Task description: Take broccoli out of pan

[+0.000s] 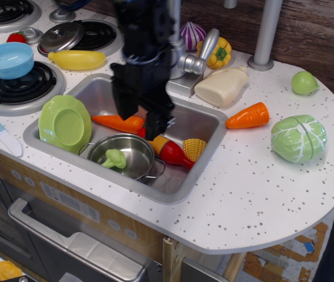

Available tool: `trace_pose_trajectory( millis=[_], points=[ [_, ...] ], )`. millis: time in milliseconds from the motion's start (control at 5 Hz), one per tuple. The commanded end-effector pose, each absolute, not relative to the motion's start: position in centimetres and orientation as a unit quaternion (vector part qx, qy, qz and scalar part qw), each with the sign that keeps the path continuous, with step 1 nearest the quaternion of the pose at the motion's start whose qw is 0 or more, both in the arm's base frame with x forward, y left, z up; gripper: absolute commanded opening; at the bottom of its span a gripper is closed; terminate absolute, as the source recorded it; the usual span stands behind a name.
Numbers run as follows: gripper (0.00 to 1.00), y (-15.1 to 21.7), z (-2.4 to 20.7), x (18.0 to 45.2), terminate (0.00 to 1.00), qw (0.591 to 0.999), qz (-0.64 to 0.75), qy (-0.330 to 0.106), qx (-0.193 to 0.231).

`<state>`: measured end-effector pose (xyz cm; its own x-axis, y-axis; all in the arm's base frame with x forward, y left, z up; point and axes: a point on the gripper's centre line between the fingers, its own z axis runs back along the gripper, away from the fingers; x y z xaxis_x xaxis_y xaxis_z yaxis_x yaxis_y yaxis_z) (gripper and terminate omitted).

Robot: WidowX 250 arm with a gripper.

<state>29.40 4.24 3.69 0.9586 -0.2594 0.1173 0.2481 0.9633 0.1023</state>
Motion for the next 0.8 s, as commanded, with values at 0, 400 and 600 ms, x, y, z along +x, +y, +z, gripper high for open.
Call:
trace_pose_trajectory(
  millis=[0,400,600],
  points=[
    [1.00,5.9,1.6,29.7,0.00,0.984,-0.142,-0.092,0.051],
    [1.00,7.4,-1.8,29.6,0.00,0.984,-0.153,-0.088,0.032],
    [1.00,8.2,-2.4,30.1,0.00,0.983,-0.159,-0.086,0.028]
  ],
)
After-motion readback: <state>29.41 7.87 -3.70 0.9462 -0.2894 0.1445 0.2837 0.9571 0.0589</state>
